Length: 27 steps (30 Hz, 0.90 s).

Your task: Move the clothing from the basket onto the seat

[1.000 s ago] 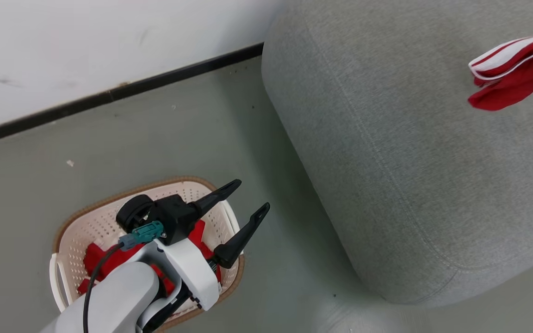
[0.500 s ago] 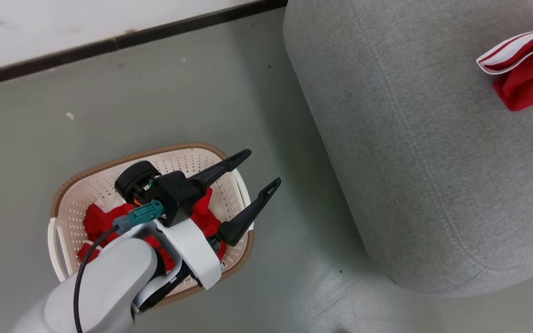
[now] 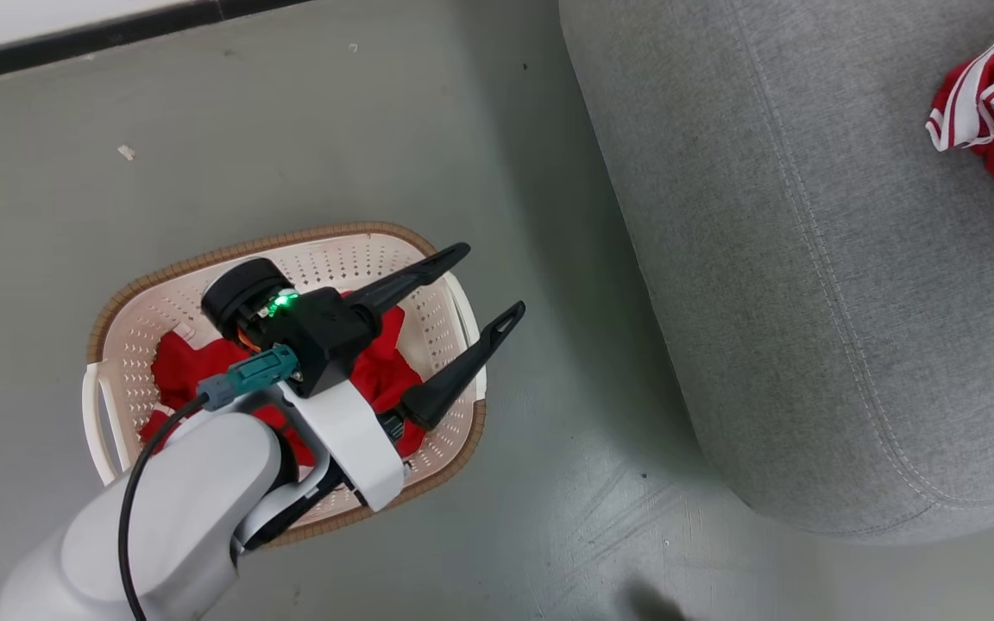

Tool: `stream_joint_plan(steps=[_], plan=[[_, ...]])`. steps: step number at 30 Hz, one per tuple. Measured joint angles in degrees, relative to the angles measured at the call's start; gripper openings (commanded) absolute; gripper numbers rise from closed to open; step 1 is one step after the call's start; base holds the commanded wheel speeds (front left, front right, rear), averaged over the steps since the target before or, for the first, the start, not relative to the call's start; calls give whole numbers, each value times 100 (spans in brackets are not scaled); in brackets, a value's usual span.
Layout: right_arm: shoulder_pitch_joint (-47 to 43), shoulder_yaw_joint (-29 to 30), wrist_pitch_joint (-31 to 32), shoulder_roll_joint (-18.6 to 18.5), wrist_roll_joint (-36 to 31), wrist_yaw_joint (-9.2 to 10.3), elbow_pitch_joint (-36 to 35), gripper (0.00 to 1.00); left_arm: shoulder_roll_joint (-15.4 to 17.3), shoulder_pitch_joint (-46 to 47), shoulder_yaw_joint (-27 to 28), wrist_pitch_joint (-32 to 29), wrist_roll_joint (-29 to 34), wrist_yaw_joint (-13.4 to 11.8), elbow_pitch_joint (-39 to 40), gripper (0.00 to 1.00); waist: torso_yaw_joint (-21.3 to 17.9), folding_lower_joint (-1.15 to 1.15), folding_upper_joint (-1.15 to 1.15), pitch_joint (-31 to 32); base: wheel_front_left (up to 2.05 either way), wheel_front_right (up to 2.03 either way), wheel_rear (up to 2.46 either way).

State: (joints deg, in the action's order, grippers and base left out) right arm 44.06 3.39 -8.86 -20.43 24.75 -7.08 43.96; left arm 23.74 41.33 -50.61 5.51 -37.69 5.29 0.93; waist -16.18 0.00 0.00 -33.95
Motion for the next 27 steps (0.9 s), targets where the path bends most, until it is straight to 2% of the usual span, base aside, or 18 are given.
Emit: stream_joint_plan(steps=[6,8,11,12,13,14,17,27], plan=[[23,-199,2,56,75,0,158,2,74,43,15,8,49,20,-31,100,-10,0,0,-37,0,0,0],[47,-248,2,57,100,0,199,23,74,43,15,10,48,24,-41,100,-20,0,0,-27,0,0,0],[93,-316,2,52,113,0,245,35,73,43,11,12,48,24,-70,100,-39,0,0,-1,0,0,0],[94,-337,0,48,129,0,256,43,73,43,10,16,48,25,-83,100,-46,0,0,10,0,0,0],[94,-348,-5,42,146,0,272,68,73,43,9,21,48,43,-97,100,-53,0,0,23,0,0,0],[94,-364,-7,29,153,0,289,81,73,43,4,30,48,43,-108,100,-61,0,0,37,0,0,0],[94,-394,-34,-11,193,0,316,98,69,42,-5,68,42,49,-140,100,-84,0,0,88,0,0,0],[71,-617,-134,-59,300,0,472,100,2,36,-29,214,-7,91,-275,100,-148,0,0,349,0,0,0]])
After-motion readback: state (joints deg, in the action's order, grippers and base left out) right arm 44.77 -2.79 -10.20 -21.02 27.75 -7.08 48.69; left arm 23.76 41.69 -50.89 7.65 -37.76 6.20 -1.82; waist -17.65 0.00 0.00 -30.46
